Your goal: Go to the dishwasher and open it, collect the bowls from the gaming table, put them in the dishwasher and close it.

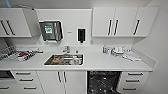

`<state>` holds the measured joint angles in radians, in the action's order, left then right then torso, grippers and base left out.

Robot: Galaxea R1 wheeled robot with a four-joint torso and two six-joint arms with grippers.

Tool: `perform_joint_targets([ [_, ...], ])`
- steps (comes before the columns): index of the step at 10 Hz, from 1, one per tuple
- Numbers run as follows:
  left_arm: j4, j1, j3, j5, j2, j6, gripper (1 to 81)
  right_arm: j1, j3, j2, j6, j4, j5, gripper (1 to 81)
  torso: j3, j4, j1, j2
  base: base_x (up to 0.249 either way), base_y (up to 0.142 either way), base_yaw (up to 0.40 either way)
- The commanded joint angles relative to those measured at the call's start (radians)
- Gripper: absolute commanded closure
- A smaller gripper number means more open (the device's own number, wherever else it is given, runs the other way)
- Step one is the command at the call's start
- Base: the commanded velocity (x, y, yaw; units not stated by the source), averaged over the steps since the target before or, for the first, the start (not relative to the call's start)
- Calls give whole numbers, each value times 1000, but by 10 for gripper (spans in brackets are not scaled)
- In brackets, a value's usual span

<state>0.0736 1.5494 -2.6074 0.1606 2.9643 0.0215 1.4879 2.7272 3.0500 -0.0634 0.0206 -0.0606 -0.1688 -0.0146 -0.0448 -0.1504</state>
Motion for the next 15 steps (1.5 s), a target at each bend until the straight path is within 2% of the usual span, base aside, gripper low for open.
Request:
perform_joint_targets([
  [1, -3, -36, 4, -49, -3, -5, 10, -45, -3, 3, 4, -13, 48, 10, 0, 0, 0, 0, 0, 0, 0],
  [6, -5, -34, 4, -47, -13, -5, 10, -47, -6, 6, 4, -11, 48, 10, 0, 0, 0, 0, 0, 0, 122],
  [15, -2, -41, 7, -35, -7, -5, 10, -51, -6, 12, 2, -13, 48, 10, 0, 0, 1, 0, 0, 0, 320],
])
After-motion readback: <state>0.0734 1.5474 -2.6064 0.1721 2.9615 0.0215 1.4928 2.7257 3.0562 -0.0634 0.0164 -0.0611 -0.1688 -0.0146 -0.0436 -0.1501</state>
